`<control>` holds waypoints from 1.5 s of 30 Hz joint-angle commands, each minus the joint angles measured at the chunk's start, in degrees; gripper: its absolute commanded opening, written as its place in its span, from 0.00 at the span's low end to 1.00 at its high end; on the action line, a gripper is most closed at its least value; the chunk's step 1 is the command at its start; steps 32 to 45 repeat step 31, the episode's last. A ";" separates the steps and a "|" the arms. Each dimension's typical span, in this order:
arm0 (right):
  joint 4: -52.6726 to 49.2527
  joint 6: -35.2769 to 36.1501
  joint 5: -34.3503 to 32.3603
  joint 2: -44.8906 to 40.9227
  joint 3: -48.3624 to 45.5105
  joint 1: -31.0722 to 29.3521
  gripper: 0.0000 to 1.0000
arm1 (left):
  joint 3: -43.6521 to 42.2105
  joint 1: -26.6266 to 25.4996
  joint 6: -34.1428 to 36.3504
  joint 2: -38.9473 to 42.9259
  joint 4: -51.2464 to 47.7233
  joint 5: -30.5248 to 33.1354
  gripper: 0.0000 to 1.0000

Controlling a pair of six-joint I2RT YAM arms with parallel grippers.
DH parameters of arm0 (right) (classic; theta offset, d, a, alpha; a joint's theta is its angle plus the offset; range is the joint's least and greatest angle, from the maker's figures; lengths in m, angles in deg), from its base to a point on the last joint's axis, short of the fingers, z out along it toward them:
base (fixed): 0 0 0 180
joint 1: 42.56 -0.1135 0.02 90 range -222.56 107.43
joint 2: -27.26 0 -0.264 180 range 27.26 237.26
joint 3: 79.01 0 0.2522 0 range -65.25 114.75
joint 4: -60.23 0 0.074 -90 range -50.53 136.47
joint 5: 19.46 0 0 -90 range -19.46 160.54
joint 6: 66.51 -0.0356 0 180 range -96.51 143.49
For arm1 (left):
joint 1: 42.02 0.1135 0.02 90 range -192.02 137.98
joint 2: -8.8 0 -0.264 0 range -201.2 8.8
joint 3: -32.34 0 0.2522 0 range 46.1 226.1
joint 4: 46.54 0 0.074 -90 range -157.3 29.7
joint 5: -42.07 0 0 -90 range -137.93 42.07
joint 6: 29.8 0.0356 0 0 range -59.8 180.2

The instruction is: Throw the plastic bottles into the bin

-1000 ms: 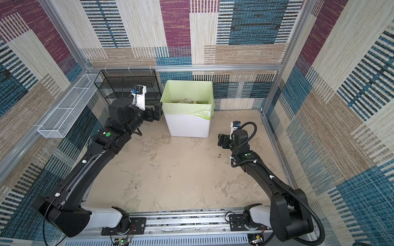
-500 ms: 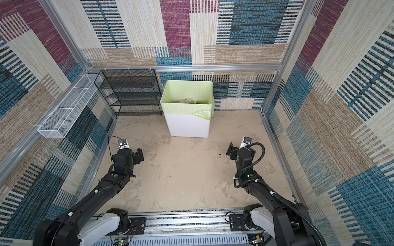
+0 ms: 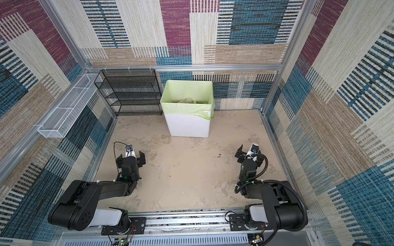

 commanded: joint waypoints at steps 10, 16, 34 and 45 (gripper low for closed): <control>4.78 3.71 20.33 7.53 5.77 4.20 0.99 | 9.91 8.64 -2.61 -3.34 -11.04 -20.01 0.99; 12.60 3.40 18.50 9.84 2.56 4.35 0.99 | 8.32 8.61 -1.79 -4.74 -5.30 -19.63 0.99; 11.61 3.88 20.85 9.61 3.02 4.55 0.98 | 8.55 8.61 -1.95 -4.63 -5.82 -19.71 0.99; 11.61 3.88 20.85 9.61 3.02 4.55 0.98 | 8.55 8.61 -1.95 -4.63 -5.82 -19.71 0.99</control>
